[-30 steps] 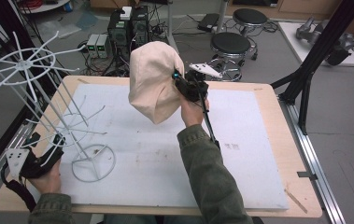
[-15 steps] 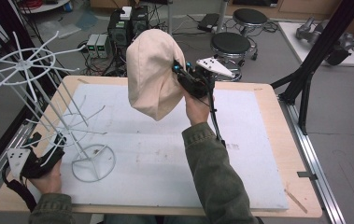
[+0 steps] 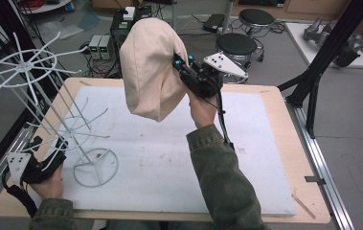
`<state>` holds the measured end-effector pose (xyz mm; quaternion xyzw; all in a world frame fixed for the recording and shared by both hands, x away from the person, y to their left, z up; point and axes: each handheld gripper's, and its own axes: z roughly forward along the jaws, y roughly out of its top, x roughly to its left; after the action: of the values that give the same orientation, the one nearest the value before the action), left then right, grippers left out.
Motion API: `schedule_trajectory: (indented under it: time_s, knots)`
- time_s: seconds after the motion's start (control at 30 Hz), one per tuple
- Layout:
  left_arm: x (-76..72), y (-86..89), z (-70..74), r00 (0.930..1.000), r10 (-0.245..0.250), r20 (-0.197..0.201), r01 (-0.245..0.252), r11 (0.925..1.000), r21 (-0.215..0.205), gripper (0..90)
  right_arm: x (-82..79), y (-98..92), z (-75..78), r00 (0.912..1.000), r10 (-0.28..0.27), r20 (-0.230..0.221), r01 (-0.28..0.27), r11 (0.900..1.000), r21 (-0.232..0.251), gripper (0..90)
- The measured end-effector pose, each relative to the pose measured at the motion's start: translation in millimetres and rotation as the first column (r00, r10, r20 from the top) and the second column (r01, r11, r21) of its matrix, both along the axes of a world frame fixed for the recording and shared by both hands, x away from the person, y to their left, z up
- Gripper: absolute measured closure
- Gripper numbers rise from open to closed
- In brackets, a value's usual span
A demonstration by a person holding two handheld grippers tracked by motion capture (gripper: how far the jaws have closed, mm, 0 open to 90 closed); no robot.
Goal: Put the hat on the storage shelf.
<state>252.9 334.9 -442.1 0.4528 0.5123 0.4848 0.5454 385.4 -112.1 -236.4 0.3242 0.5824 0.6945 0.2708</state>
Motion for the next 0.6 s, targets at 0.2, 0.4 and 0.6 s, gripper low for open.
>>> schedule_trajectory:
  time_s: [0.2, 0.4, 0.6]
  knots:
    - [-0.1, -0.1, 0.3, 1.0, -0.002, 0.001, 0.002, 1.0, 0.0, 23.6, -5.9, 2.0, 18.1, 0.9983, 0.038, 0.043, -0.04, 0.998, 0.042, 76.4]
    - [0.0, 1.1, 0.2, 1.0, 0.002, 0.001, -0.002, 1.0, -0.004, 23.5, -12.8, 4.2, 33.5, 0.9932, 0.063, 0.098, -0.071, 0.994, 0.078, 76.4]
    - [0.0, 0.6, 0.4, 1.0, -0.001, 0.003, 0.001, 1.0, -0.005, 23.6, -21.6, 6.2, 39.0, 0.987, 0.09, 0.133, -0.105, 0.989, 0.106, 75.9]
